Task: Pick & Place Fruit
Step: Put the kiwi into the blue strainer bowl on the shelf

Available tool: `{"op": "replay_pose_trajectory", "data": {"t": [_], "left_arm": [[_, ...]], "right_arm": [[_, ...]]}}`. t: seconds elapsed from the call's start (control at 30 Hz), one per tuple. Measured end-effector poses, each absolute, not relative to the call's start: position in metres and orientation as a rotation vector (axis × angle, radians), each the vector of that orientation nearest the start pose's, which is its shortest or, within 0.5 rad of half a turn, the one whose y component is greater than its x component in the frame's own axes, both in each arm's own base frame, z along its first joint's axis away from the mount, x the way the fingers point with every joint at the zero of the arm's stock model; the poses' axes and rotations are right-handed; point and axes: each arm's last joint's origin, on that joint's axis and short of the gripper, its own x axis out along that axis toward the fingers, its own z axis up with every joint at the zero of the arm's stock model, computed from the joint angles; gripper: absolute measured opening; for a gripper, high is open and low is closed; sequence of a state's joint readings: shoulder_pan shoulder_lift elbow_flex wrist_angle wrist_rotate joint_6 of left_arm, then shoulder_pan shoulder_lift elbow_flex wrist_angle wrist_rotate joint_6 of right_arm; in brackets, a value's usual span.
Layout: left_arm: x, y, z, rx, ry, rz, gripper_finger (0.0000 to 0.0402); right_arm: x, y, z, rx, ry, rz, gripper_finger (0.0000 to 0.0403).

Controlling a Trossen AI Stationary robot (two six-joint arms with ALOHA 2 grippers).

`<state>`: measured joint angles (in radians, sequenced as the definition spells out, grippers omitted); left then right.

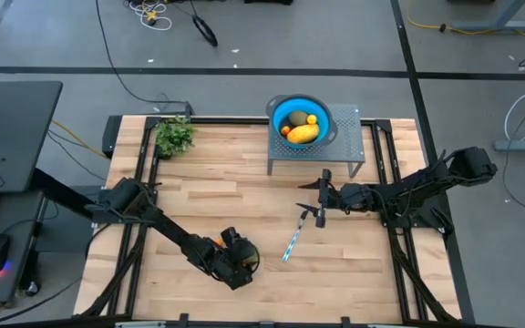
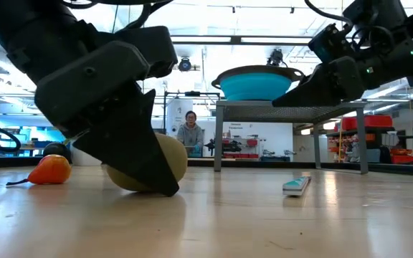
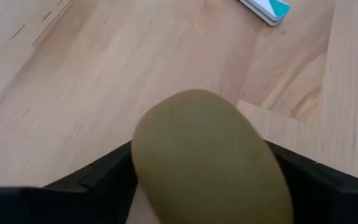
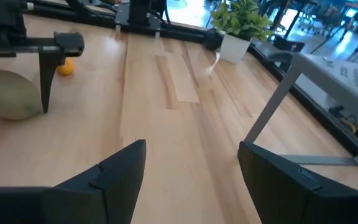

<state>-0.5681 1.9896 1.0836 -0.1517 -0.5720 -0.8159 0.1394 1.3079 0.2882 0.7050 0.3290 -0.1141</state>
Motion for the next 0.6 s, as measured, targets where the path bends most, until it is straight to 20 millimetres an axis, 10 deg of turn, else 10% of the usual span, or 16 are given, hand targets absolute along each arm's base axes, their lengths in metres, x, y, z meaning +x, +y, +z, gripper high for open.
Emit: {"op": "replay_pose_trajectory", "data": {"t": [0.6], "left_arm": [[0.334,-0.178,0.123,-0.206,0.764,0.391,0.0256]], "right_arm": [[0.220,0.021,0.151,-0.167,0.318,-0.173,0.0268]]}}
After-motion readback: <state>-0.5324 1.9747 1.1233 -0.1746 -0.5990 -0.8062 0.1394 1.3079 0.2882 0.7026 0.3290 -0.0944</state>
